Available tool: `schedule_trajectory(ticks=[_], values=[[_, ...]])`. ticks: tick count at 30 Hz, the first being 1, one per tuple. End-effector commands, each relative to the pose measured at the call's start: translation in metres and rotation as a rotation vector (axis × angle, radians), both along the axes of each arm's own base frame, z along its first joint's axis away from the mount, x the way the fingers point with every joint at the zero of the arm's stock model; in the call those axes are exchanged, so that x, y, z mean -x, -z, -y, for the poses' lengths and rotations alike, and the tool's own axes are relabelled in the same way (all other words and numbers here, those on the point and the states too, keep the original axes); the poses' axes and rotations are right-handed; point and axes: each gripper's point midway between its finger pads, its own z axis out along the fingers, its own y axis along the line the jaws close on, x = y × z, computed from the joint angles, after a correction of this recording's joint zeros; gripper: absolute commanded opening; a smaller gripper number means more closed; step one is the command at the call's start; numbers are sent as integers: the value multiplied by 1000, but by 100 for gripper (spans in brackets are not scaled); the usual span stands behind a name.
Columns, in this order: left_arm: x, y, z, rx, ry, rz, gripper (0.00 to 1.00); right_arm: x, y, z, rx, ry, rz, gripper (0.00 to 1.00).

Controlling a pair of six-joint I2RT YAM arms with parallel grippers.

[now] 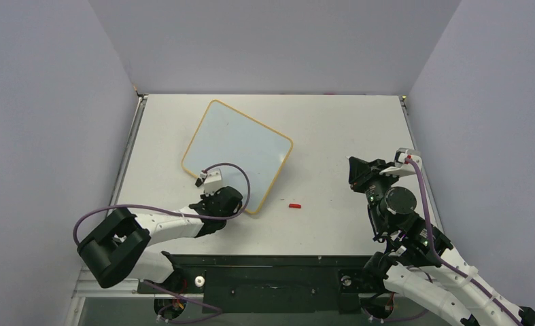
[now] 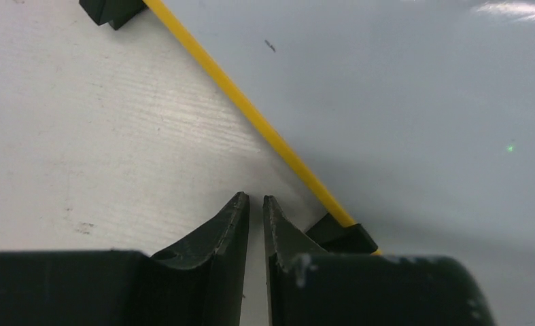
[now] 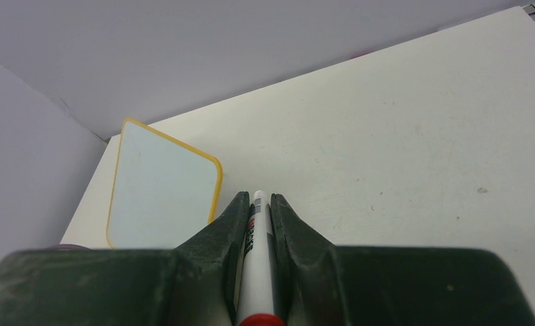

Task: Write a sentence on the whiteboard
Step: Move the whiteboard to the center of the board.

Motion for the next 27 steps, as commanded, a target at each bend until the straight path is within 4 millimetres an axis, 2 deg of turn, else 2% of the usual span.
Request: schedule_trajectory(ticks=[1,6,12,23,24,27], values=[[-24,-6,23,79,6,77,11,-2,0,-1,23,-3,3,0],[-29,1,37,94,56,85,10,-1,0,2,30,3,5,0],[-28,7,71,114,139,82,9,-1,1,5,42,14,5,0],[-29,13,165,232,283,48,9,2,-1,13,58,36,9,0],[-28,19,170,230,291,37,9,2,0,14,60,40,8,0],[-34,18,191,250,314,46,9,3,1,17,64,47,7,0]])
